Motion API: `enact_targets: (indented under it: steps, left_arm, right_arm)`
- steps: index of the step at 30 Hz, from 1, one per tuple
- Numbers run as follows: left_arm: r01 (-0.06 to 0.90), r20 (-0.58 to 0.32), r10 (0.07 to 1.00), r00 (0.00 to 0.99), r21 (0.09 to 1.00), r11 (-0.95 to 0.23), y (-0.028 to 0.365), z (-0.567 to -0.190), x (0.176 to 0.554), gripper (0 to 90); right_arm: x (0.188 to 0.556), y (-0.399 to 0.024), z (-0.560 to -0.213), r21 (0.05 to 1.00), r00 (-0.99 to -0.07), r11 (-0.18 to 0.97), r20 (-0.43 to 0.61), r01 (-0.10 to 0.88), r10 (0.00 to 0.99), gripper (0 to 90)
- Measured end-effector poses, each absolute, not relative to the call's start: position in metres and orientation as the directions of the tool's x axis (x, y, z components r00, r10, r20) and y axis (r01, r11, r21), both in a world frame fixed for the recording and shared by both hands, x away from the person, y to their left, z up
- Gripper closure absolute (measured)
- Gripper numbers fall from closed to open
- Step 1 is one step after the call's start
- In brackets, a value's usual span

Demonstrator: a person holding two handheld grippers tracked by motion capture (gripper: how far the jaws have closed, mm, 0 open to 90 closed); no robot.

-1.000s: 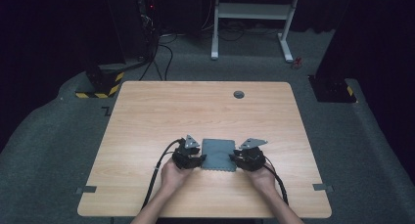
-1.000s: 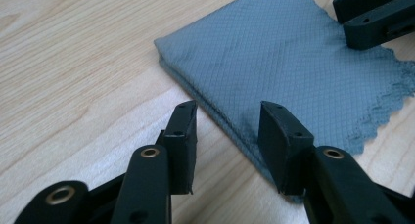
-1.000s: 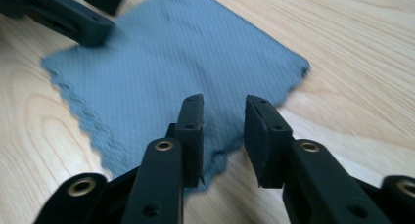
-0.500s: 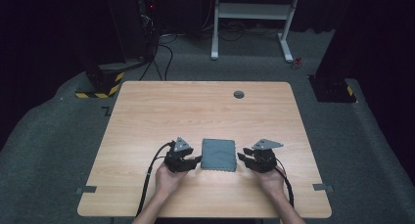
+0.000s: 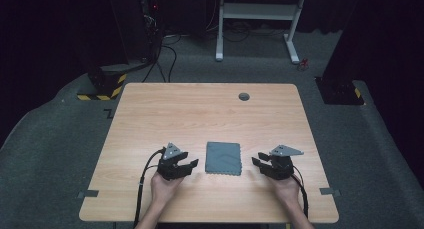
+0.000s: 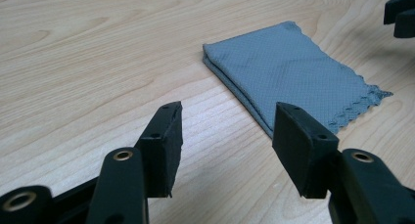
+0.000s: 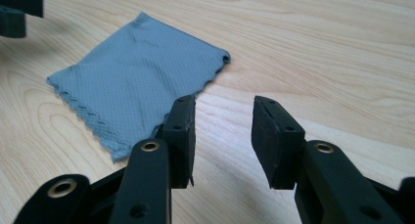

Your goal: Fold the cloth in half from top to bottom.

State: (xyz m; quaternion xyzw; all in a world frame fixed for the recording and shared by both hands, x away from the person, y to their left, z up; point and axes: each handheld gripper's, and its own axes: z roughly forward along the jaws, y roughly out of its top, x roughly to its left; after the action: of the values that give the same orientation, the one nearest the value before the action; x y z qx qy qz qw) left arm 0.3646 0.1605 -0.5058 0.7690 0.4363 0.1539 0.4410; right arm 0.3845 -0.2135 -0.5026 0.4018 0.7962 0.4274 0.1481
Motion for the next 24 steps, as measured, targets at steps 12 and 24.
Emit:
enact_targets:
  steps: [12,24]
  left_arm:
    - [0.535,-0.153,0.824,0.545,0.821,-0.201,0.176,-0.509,0.356,44.2]
    - [0.537,-0.137,0.849,0.511,0.822,-0.191,0.191,-0.511,0.351,43.7]
  right_arm:
    - [0.380,-0.230,-0.506,0.803,-0.600,0.273,0.126,0.530,0.790,60.9]
    - [0.373,-0.246,-0.507,0.808,-0.569,0.246,0.131,0.536,0.812,61.0]
